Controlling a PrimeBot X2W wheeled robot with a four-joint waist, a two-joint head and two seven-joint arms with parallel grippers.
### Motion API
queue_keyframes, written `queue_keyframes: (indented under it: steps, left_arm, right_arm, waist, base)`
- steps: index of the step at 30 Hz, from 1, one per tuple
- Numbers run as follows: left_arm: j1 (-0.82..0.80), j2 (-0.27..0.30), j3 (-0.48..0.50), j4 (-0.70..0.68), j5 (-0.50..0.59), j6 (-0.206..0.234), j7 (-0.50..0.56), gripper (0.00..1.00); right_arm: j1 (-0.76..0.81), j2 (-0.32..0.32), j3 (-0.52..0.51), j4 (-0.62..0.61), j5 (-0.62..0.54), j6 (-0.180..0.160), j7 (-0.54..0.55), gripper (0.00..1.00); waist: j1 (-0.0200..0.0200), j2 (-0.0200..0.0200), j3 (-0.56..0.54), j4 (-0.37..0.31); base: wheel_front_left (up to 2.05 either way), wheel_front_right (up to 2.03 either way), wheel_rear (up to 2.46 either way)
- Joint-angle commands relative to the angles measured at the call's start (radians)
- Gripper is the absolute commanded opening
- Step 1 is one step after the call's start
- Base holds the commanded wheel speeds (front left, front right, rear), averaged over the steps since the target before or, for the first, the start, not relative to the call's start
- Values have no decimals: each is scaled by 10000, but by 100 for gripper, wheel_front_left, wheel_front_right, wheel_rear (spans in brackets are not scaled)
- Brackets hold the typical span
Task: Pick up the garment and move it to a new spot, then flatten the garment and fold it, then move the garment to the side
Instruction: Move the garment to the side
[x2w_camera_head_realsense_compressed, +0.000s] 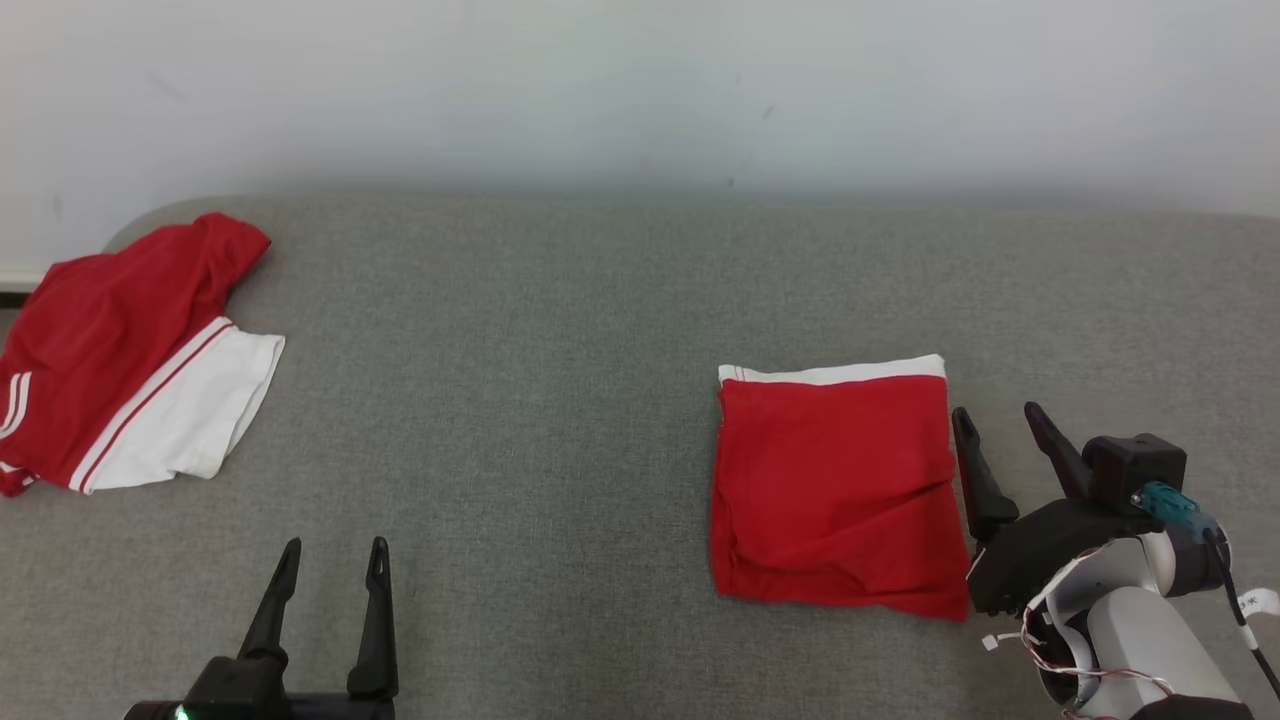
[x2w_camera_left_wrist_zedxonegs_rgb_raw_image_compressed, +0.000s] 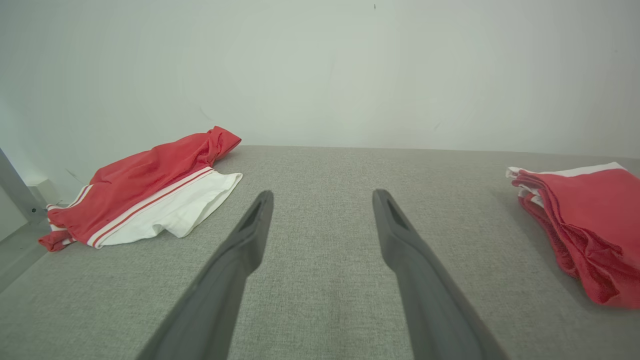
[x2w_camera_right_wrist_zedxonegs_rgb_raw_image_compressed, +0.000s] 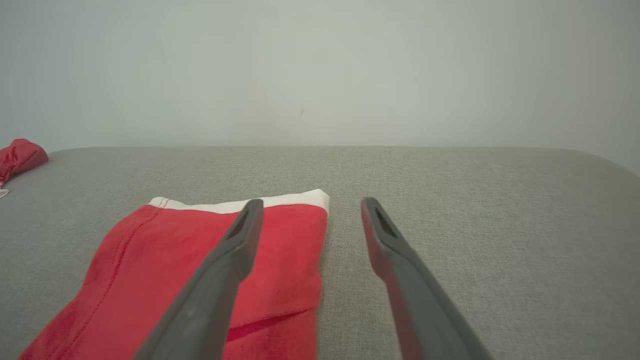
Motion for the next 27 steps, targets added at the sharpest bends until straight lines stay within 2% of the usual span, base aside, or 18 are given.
queue_keyframes:
  steps: [1, 18, 20, 21, 23, 24, 27]
  left_arm:
    - [-132, -10, -12, 27, -28, -4, -31, 100]
    - [-692, -32, -37, 191, -75, -61, -31, 100]
    - [-733, -33, -49, 206, -92, -68, -31, 100]
    - [-747, -34, -40, 215, -101, -72, -31, 100]
    - [-736, -34, 8, 221, -117, -71, -31, 100]
    - [-729, -34, 37, 222, -125, -76, -31, 100]
    - [-671, -36, 108, 195, -120, -85, -31, 100]
  right_arm:
    - [-93, -23, 23, 144, 96, -19, 33, 100]
    - [-1349, 77, 858, 3490, 596, -19, 1298, 100]
    - [-1438, 131, 997, 3637, 700, -19, 1177, 100]
    - [-1487, 149, 1045, 3671, 764, -19, 1071, 80]
    - [-1583, 142, 1191, 3766, 859, -19, 944, 18]
    - [-1652, 89, 1230, 3778, 903, -19, 843, 0]
    - [-1873, -107, 1362, 3860, 994, -20, 633, 0]
  waist:
    - [-1, -1, 258, 164]
    - [-1, -1, 855, 366]
    - [-1, -1, 870, 376]
    - [-1, -1, 872, 374]
    - [-1, -1, 868, 348]
    - [-1, -1, 869, 329]
    - [-1, -1, 877, 244]
  base:
    - [0, 0, 0]
    - [0, 0, 0]
    - [0, 0, 0]
    - [0, 0, 0]
    - [0, 0, 0]
    - [0, 0, 0]
    - [0, 0, 0]
